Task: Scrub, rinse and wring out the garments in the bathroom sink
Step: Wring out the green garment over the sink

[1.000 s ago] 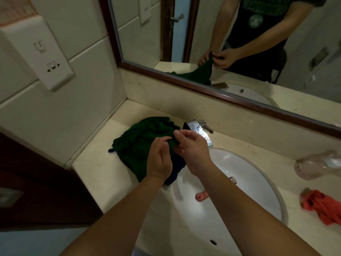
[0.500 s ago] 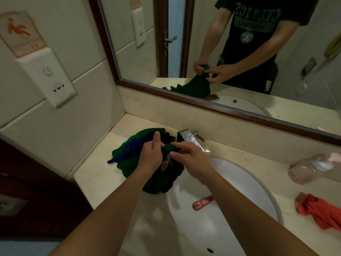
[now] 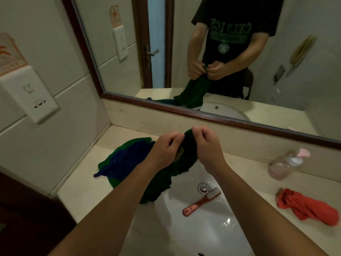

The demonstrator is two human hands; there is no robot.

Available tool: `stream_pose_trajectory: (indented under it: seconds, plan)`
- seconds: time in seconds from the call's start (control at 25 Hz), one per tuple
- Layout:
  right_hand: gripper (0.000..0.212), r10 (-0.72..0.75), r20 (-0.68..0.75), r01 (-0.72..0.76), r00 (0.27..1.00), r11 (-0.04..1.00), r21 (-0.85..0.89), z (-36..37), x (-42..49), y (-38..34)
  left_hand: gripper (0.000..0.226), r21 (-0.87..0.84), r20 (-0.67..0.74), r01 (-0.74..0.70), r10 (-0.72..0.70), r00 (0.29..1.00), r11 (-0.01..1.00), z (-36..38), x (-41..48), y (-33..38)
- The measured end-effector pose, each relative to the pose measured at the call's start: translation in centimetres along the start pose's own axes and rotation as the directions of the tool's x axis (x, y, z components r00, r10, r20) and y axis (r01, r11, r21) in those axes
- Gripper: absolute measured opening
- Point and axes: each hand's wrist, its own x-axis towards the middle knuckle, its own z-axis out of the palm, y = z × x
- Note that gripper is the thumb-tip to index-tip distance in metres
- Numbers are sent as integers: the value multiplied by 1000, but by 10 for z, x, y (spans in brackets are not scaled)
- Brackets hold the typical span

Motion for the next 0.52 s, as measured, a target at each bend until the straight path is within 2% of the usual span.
stream_pose_trajectory:
  seconds: [0.08,0.2,0.28,0.36,0.44,0.52]
  plan:
    - [33,14,18,-14,1000,1000,13,-27,-6,-10,39,35,-42,-63,64,997,997,19,5,13]
    - [37,115,126,-107,985,992,-72,-71,-11,-22,34,123,-162,-136,155,974,983,44,18,31]
    - [28,181,168,-164,969,980,-112,-104,-14,-29,34,114,-147,-173,189,971,978,64,29,46]
    - [22,157,140,-142,978,983,-112,-131,-17,-31,33,104,-103,-206,217,971,973,85,38,61]
    - [29,128,31,-127,991,992,-16,-152,-18,-30,32,74,-65,-225,229,971,972,104,47,77]
    - [34,202,-38,-190,979,960,204,-166,-19,-31,33,70,-22,-224,226,974,972,123,58,92]
